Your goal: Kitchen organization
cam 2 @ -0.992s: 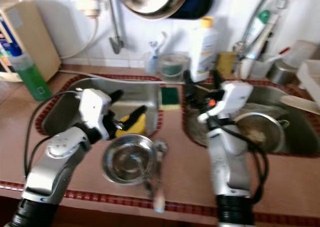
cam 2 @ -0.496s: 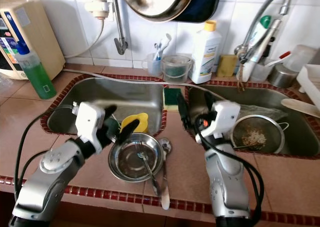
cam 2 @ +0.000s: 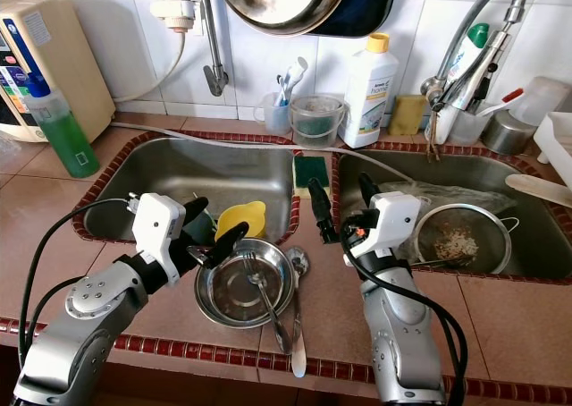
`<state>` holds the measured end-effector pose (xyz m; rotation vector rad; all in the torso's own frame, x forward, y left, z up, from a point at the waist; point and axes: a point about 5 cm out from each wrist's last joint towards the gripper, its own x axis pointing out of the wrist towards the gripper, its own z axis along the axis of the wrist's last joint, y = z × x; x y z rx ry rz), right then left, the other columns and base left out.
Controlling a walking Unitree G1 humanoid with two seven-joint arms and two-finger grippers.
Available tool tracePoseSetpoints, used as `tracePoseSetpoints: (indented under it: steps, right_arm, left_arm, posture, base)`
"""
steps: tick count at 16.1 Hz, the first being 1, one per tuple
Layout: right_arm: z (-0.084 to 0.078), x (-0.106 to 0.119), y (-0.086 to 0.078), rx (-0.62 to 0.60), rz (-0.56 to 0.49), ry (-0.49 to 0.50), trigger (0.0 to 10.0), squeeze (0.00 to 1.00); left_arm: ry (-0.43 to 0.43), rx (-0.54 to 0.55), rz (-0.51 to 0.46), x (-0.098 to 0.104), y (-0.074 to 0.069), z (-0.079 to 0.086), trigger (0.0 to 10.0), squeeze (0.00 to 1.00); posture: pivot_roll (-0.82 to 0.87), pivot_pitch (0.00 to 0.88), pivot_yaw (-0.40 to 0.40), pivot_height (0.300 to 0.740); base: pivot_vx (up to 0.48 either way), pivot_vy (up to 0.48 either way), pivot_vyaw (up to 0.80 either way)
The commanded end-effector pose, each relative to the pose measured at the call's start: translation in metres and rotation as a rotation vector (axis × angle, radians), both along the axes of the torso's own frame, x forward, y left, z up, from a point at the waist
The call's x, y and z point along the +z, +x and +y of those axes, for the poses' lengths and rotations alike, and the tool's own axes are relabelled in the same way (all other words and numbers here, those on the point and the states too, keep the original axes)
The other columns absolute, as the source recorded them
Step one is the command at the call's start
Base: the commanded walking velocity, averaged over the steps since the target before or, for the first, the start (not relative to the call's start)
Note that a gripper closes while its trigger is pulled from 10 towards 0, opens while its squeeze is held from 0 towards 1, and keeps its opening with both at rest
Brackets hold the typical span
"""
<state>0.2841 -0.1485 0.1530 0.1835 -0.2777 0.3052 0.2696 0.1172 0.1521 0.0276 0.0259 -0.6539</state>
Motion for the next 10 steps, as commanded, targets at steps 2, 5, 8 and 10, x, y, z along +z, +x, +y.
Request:
tracePoseSetpoints:
  steps: [2,5,8,10]
  right_arm:
    - [0.003,0.0078,0.0009,0.012,-0.025,-0.012,10.0,0.0]
    - [0.0042,0.0081,0.0008,0.015,-0.026,-0.011,10.0,0.0]
    - [0.0051,0.009,0.0019,0.015,-0.029,-0.009,10.0,0.0]
    - [0.005,0.0099,0.0028,0.014,-0.032,-0.009,10.0,0.0]
  left_arm:
    - [0.005,-0.004,-0.008,0.0045,-0.0009,0.0019,10.0,0.0]
    - [0.007,-0.005,-0.005,0.0047,-0.0009,0.0025,10.0,0.0]
    - [0.013,-0.008,-0.006,0.0052,0.0004,0.0027,10.0,0.0]
    - [0.014,-0.009,-0.02,0.0072,0.0017,0.0028,10.0,0.0]
  posture:
    - [-0.11,0.046,0.037,0.74]
    - [-0.11,0.042,0.038,0.74]
    - [-0.11,0.04,0.04,0.74]
    - [-0.11,0.038,0.041,0.74]
  base:
    - [-0.315,0.0,0.0]
    - [-0.38,0.0,0.0]
    - [-0.381,0.0,0.0]
    - [-0.154,0.0,0.0]
